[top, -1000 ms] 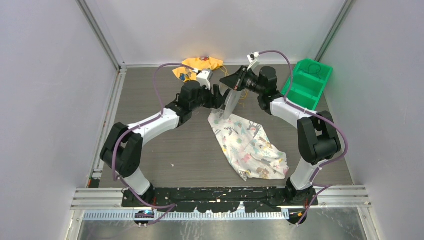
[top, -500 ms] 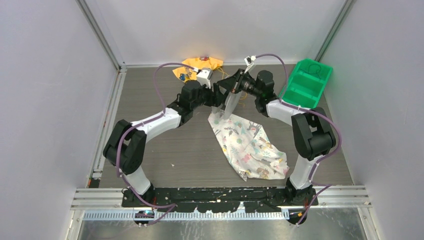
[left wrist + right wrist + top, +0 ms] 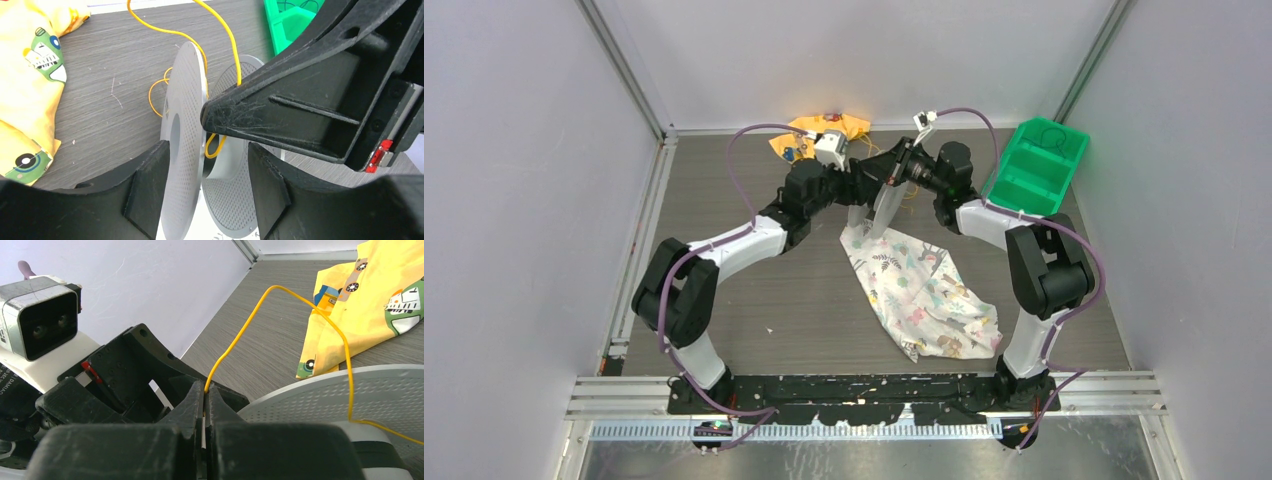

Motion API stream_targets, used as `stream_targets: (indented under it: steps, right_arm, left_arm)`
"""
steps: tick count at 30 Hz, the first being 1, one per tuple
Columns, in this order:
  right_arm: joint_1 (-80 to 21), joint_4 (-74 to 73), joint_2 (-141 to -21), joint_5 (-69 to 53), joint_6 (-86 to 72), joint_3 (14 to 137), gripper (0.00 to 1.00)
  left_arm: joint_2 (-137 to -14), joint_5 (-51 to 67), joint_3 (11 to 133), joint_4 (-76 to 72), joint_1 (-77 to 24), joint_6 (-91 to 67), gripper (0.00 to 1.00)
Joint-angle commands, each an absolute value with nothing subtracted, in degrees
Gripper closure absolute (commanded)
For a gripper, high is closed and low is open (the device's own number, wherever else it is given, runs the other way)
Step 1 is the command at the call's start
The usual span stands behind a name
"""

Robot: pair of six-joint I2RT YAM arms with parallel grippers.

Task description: Wrap the cables

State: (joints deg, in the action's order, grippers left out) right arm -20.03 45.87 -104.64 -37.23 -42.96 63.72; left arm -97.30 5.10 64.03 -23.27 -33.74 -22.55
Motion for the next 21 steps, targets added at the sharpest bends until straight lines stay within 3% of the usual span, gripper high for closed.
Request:
stream_targets:
  steps: [1, 13, 21]
  right_arm:
    - [-20.2, 49.5, -103.8, -37.5, -43.1, 63.5, 0.99]
    - [-20.2, 49.1, -103.6, -37.6, -43.6, 63.5, 0.99]
    - [-20.2, 48.9, -103.4, -37.7, -43.7, 63.5, 0.99]
  left_arm:
    - [-97.7, 2.3, 65.6, -26.5, -33.7, -23.0, 0.41]
    - [-98.8, 1.0, 66.5, -25.0, -33.8, -23.1, 0.53]
    - [-100.0, 0.4, 67.5, -24.9, -34.1, -22.8, 0.54]
